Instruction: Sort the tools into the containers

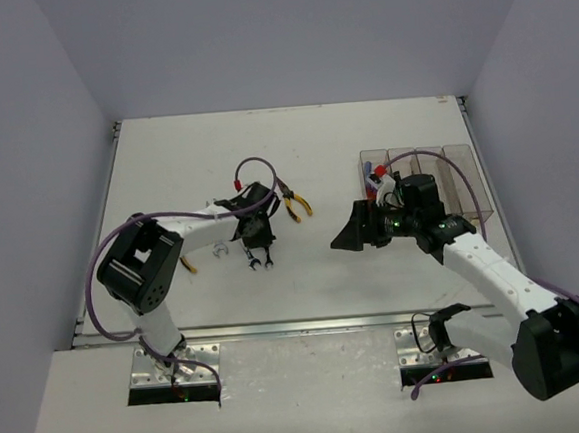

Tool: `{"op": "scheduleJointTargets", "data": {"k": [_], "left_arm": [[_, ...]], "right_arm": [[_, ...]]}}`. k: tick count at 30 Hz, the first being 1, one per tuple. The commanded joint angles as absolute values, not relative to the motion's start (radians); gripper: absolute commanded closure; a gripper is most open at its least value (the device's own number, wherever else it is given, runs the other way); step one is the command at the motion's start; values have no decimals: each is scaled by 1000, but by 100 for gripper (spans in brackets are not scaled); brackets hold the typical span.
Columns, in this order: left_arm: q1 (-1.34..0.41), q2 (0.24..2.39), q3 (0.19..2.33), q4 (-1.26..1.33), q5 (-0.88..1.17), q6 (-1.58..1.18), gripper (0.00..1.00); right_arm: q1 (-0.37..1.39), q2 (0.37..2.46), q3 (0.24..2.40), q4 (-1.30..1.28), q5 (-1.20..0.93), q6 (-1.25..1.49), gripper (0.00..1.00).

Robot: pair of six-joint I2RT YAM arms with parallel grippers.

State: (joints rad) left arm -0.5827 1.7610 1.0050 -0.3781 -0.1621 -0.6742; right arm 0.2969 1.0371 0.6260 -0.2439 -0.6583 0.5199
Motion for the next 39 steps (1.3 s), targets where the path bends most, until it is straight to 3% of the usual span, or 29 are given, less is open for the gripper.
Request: {"op": "scheduleJointTargets", "data": {"k": [1, 9, 15, 19, 25, 27, 29, 32, 33, 35, 37, 39], "left_arm": [[-580, 1653, 981, -334, -118, -685, 100], [-605, 1577, 948, -290, -69, -722, 100], [-664, 1479, 908, -237, -55, -814, 100], [-708, 1419, 887, -203, -69, -885, 100], [-753, 1391, 880, -193, -72, -922, 100], [-767, 1390, 877, -186, -72, -932, 100], [-773, 1390, 874, -180, -71, -937, 100], [-780, 1387, 873, -175, -73, -939, 100], [-781, 1385, 873, -176, -75, -939, 100], [-781, 1374, 877, -183, -85, -937, 100], [-781, 1364, 892, -211, -116, -923, 78], [-782, 1348, 945, -286, -183, -904, 29]], "right_arm": [[335, 1091, 564, 60, -740, 653, 1], [498, 1277, 507, 336, -593, 757, 4], [604, 1455, 518, 545, -481, 856, 15], [635, 1535, 547, 614, -454, 877, 28], [650, 1587, 587, 620, -439, 878, 34], [654, 1591, 587, 635, -441, 882, 42], [656, 1595, 590, 640, -447, 886, 57], [660, 1592, 590, 644, -449, 891, 95], [662, 1587, 588, 642, -446, 890, 100], [662, 1571, 579, 626, -434, 881, 100], [660, 1532, 569, 582, -399, 854, 100], [647, 1480, 573, 479, -358, 816, 100]]}}
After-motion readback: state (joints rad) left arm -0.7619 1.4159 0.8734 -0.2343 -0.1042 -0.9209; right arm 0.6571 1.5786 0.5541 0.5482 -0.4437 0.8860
